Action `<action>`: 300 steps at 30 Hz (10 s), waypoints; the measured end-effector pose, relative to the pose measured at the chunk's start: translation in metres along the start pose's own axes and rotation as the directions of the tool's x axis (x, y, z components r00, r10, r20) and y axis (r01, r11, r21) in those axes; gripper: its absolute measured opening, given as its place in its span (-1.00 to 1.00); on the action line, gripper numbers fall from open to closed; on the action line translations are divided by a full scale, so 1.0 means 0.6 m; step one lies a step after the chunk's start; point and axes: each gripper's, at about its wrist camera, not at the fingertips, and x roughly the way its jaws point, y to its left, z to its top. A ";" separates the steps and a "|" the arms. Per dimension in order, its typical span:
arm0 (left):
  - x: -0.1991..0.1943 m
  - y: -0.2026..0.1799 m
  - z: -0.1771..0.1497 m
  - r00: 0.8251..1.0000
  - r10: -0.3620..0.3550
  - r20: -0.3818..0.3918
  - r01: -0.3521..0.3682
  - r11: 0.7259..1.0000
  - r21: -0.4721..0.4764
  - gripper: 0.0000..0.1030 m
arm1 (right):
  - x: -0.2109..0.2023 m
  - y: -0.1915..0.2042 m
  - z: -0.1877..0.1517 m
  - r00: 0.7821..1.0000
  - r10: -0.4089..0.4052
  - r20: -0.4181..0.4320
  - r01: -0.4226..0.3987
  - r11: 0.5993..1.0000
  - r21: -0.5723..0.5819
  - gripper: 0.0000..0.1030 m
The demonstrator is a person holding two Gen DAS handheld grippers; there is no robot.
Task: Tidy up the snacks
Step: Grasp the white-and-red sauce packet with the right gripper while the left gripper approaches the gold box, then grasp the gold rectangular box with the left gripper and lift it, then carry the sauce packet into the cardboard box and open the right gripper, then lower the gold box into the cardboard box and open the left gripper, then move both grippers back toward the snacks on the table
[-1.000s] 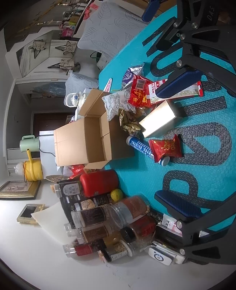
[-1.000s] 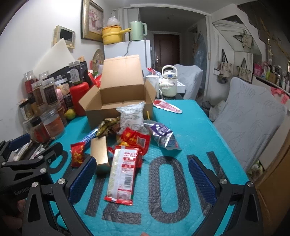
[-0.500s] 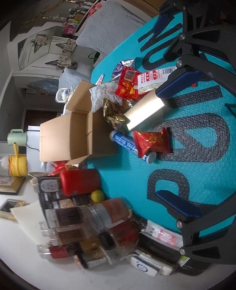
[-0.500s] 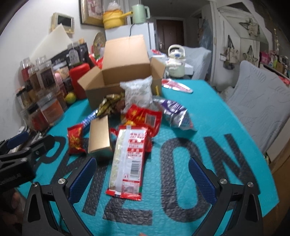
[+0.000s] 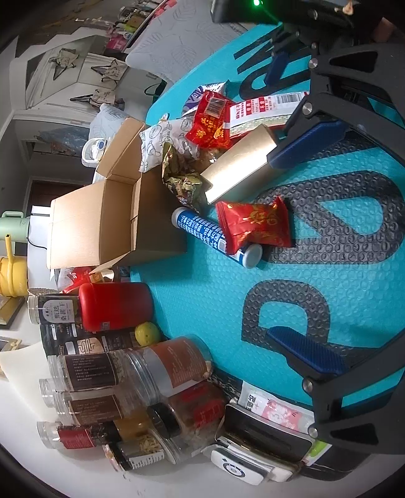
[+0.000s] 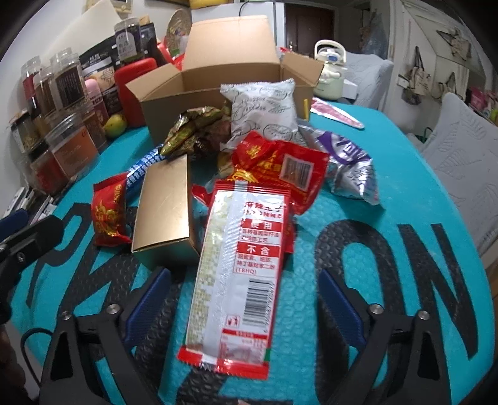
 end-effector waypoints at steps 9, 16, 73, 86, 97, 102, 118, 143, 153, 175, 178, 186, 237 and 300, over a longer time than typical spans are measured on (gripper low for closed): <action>0.016 -0.010 0.013 0.999 -0.037 -0.017 0.037 0.999 -0.004 1.00 | 0.003 -0.009 0.002 0.999 0.031 0.008 -0.031 1.000 -0.005 -0.11; 0.028 -0.040 0.021 0.997 -0.074 -0.031 0.075 0.997 0.025 1.00 | -0.026 -0.042 0.002 0.998 0.049 0.042 -0.050 0.999 0.014 -0.12; 0.082 -0.115 -0.039 0.962 -0.131 -0.240 0.171 0.973 0.155 0.19 | -0.062 -0.098 -0.069 0.997 0.078 0.011 -0.079 0.992 0.096 -0.11; 0.112 -0.136 -0.015 0.973 -0.130 -0.189 0.166 0.968 0.188 -0.14 | -0.038 -0.104 -0.057 0.997 0.075 -0.009 -0.074 0.992 0.099 -0.11; 0.068 -0.120 -0.009 0.965 -0.204 -0.167 0.229 0.962 0.151 -0.15 | -0.056 -0.088 -0.063 0.995 0.098 0.023 -0.099 0.992 0.079 -0.12; 0.043 -0.111 -0.006 0.971 -0.198 -0.133 0.217 0.965 0.147 -0.16 | -0.075 -0.069 -0.062 0.993 0.116 0.032 -0.117 0.991 0.066 -0.12; -0.039 -0.093 0.064 0.974 -0.224 -0.005 0.222 0.962 0.156 -0.16 | -0.117 0.000 -0.008 0.973 0.213 0.088 -0.212 0.977 -0.029 -0.12; 0.019 -0.081 0.293 0.953 -0.239 0.187 0.213 0.966 0.150 -0.15 | -0.118 -0.031 0.243 0.939 0.235 0.252 -0.205 0.969 -0.141 -0.12; 0.062 -0.071 0.379 0.945 -0.212 0.249 0.181 0.973 0.140 -0.15 | -0.088 -0.030 0.344 0.911 0.247 0.330 -0.204 0.966 -0.158 -0.12; 0.280 -0.062 0.500 0.974 -0.138 0.182 0.119 0.986 0.112 -0.15 | 0.089 -0.054 0.481 0.934 0.225 0.278 -0.203 0.974 -0.106 -0.12; 0.308 -0.064 0.501 0.980 -0.118 0.160 0.100 0.988 0.117 -0.15 | 0.117 -0.053 0.487 0.944 0.223 0.244 -0.203 0.974 -0.104 -0.12; 0.377 -0.060 0.494 0.995 -0.064 0.075 0.054 0.991 0.122 -0.15 | 0.187 -0.041 0.493 0.970 0.197 0.144 -0.182 0.977 -0.111 -0.12; 0.212 -0.097 0.518 0.993 -0.002 0.118 -0.015 0.989 0.144 0.50 | -0.004 -0.041 0.492 0.965 0.069 0.255 -0.044 0.994 -0.099 -0.01; -0.058 -0.013 0.173 0.987 -0.145 0.072 0.128 0.970 0.206 0.54 | -0.153 0.041 0.096 0.958 0.154 0.244 -0.152 0.988 -0.028 0.34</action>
